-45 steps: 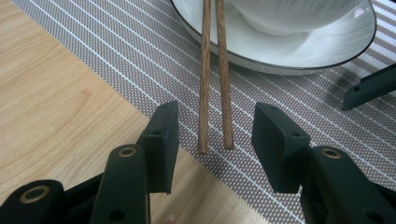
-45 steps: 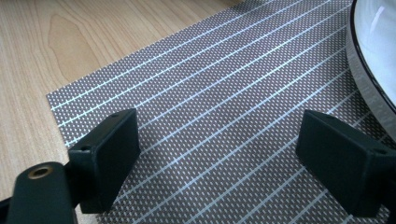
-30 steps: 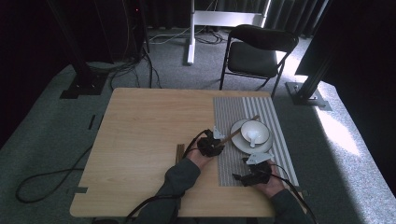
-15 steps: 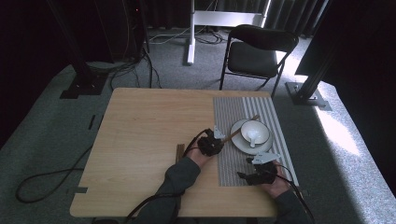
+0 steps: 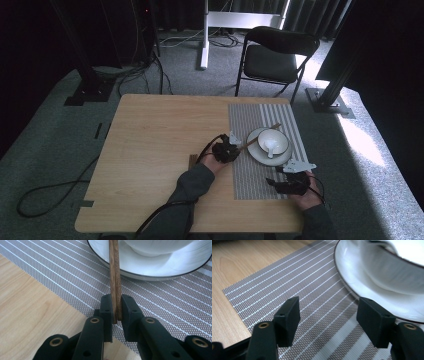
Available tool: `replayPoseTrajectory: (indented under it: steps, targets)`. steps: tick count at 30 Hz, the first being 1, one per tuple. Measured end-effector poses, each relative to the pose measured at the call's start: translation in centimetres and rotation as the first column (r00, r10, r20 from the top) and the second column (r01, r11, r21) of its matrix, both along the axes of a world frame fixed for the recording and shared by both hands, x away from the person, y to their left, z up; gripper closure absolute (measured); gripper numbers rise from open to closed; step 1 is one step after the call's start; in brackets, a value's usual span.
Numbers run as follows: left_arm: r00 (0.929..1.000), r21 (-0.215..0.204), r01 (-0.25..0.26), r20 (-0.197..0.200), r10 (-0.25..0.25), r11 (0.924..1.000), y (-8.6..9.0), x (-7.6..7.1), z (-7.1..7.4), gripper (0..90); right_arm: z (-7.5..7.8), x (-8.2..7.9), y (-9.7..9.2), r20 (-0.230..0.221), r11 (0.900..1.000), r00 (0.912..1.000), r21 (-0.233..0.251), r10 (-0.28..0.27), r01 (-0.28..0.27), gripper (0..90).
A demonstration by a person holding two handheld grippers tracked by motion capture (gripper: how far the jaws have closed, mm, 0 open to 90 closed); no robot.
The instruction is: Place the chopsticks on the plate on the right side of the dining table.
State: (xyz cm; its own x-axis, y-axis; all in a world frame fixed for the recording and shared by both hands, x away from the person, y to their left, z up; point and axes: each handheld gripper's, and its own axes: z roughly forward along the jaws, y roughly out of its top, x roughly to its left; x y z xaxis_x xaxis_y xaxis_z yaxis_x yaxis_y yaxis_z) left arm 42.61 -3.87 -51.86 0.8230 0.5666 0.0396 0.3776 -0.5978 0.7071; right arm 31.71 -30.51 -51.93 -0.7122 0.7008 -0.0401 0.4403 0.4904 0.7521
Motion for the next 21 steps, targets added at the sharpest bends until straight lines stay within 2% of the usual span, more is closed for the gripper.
replayPoseTrajectory:
  steps: [6,8,13,15,21]
  targets:
    - [0.9997,0.0,0.022,-0.009,-0.022,0.9998,-0.1,0.8,0.0,80.2,0.7,0.1,-1.6,0.022,0.9982,0.9982,0.025,-0.056,0.055,38.7]
    - [0.9996,0.003,0.028,-0.01,-0.028,0.9996,-0.2,1.0,0.0,80.2,0.9,0.3,-2.3,0.03,0.995,0.9946,0.017,-0.099,0.099,40.0]
    - [0.9989,0.01,0.045,-0.011,-0.045,0.9989,-0.4,1.6,0.1,80.2,1.4,0.5,-3.8,0.063,0.9867,0.9852,0.043,-0.159,0.157,42.8]
    - [0.9984,0.005,0.053,-0.019,-0.052,0.9986,-0.4,1.8,0.1,79.9,1.5,0.7,-4.2,0.061,0.9822,0.981,0.048,-0.184,0.182,43.8]
    - [0.9981,-0.001,0.06,-0.012,-0.06,0.9982,-0.5,2.2,0.2,79.8,1.7,1.6,-5.4,0.064,0.975,0.974,0.063,-0.217,0.213,45.3]
